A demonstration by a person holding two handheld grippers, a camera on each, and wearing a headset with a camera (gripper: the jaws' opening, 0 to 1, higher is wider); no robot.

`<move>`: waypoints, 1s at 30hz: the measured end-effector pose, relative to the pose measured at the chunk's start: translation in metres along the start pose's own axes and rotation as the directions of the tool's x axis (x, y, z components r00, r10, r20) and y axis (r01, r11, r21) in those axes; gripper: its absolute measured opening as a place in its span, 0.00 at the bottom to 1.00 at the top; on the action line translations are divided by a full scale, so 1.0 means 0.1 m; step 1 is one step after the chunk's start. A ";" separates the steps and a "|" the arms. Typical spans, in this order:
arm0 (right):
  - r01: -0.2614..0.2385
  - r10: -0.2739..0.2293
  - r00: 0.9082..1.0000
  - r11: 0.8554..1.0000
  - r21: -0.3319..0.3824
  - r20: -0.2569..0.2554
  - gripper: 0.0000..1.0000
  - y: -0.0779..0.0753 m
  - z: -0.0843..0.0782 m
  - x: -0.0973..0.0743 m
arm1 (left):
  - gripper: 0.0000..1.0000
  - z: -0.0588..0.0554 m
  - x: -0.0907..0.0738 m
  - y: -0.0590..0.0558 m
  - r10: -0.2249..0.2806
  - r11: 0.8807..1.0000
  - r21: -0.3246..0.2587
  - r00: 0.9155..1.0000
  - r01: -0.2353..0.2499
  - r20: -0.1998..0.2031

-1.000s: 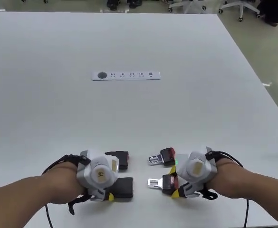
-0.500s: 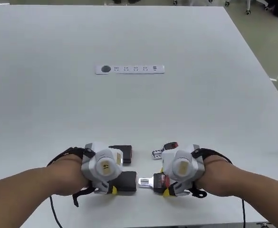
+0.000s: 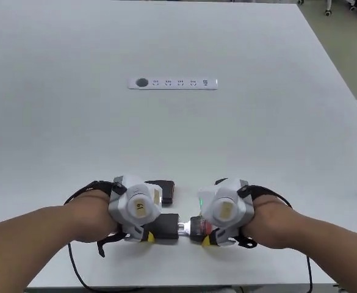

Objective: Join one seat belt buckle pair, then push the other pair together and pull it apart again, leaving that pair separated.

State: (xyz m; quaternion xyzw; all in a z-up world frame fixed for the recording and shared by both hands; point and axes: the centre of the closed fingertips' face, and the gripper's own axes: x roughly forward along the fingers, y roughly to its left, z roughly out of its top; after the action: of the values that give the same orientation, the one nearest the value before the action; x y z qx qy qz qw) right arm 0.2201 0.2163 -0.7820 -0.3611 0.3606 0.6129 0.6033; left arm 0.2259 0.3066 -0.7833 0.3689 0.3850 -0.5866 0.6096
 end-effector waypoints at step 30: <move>0.001 -0.001 0.999 1.000 0.004 -0.037 0.30 -0.05 0.21 0.16 | 0.32 0.03 0.00 0.00 -0.012 1.000 0.024 1.000 0.012 0.012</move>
State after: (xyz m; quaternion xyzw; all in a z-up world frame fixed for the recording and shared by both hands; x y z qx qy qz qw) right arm 0.2246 0.2422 -0.7864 -0.3713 0.3730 0.6050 0.5975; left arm 0.2257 0.3036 -0.7821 0.3702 0.3762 -0.5972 0.6040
